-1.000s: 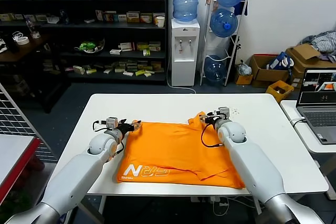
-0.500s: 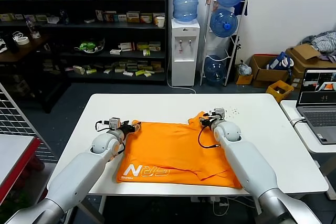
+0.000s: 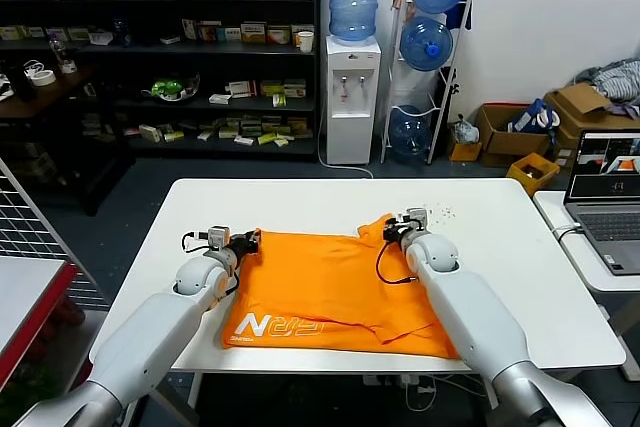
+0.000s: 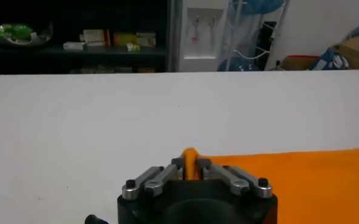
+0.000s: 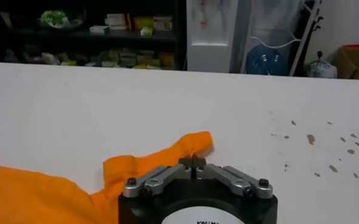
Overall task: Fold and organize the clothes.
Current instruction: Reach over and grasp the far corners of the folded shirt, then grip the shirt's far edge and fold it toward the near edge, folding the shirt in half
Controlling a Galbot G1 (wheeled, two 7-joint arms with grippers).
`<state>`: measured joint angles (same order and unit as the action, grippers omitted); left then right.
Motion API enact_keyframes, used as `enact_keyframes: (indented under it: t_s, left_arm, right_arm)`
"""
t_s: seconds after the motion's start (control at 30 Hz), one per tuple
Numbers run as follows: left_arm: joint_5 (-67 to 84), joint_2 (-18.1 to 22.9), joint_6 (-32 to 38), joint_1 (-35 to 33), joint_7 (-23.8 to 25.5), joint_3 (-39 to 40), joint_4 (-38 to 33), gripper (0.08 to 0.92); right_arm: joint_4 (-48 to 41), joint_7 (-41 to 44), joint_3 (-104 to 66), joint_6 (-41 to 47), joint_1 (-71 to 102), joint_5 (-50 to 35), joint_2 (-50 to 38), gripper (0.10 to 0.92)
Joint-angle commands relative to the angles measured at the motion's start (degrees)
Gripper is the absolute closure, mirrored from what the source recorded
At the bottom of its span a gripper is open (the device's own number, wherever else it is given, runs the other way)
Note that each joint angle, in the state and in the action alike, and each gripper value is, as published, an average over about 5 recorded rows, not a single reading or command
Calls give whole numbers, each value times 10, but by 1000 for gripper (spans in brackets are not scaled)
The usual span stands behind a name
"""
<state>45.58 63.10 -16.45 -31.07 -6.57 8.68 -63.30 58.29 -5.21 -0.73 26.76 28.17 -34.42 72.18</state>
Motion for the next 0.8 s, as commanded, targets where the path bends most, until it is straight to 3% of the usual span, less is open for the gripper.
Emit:
enact_keyframes:
  t_s: [0.03,0.17,0.4,0.6,0.8]
  left_arm:
    - [-5,-6,16,-19,-4,-13,-34,853]
    - [-6,-19,16,-52,-11,-34,-91,908]
    - [-5,-51,11,-137,-40,-62,-223,908]
    - [-18,-72,6,-198,-73,-88,-304,908]
    - [-54,-89,11,-264,-73,-123,-368,908]
  right_arm:
    - [60,-4,-2,-26,21,-5,-14,900]
    - [125,-19,-13,-17,52,-17,-37,900]
    - [256,-57,-48,35,137,-68,-100,900]
    - [378,-80,-75,54,240,-108,-158,900]
    - [472,-92,-106,57,329,-114,-192,900]
